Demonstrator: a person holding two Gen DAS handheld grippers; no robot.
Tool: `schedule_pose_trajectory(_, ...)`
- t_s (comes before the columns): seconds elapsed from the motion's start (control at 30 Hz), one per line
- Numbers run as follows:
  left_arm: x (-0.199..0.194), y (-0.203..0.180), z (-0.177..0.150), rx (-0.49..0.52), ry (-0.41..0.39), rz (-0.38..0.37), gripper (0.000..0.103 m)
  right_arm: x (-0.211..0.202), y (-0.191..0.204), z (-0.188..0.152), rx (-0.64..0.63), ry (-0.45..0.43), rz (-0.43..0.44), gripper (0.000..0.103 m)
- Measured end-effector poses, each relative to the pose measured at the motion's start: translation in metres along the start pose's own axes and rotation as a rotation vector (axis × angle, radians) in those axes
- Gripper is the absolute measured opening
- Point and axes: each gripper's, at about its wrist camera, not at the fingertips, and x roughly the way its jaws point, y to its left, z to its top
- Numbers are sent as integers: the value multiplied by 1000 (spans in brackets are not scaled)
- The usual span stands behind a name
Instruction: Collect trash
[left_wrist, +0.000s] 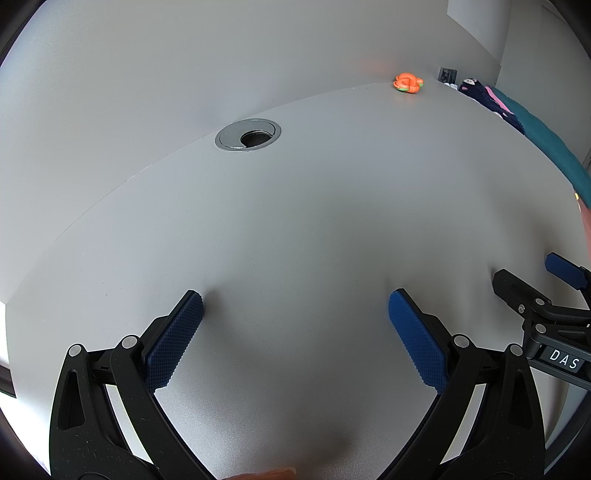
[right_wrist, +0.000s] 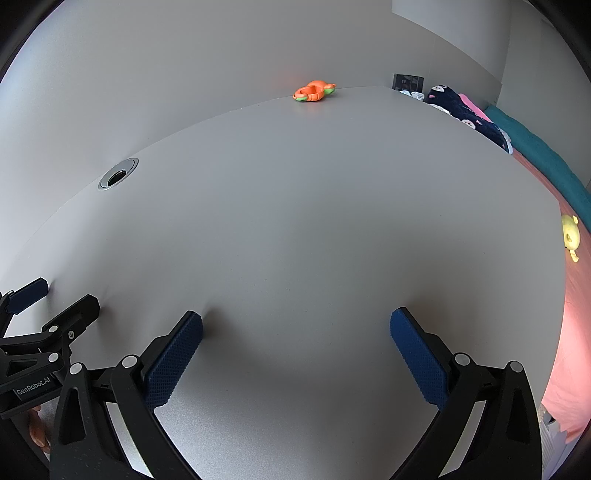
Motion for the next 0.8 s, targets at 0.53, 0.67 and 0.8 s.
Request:
schedule_pose_trajectory(0.53, -1, -1, 0, 0, 0, 0, 97, 0, 0, 0, 0, 0, 0, 101)
schedule_pose_trajectory(0.67, 0, 1, 0, -5, 1, 3, 97, 0, 0, 0, 0, 0, 0, 101)
schedule_pose_trajectory(0.8, 2, 1, 2, -7, 1, 3, 97, 0, 0, 0, 0, 0, 0, 101)
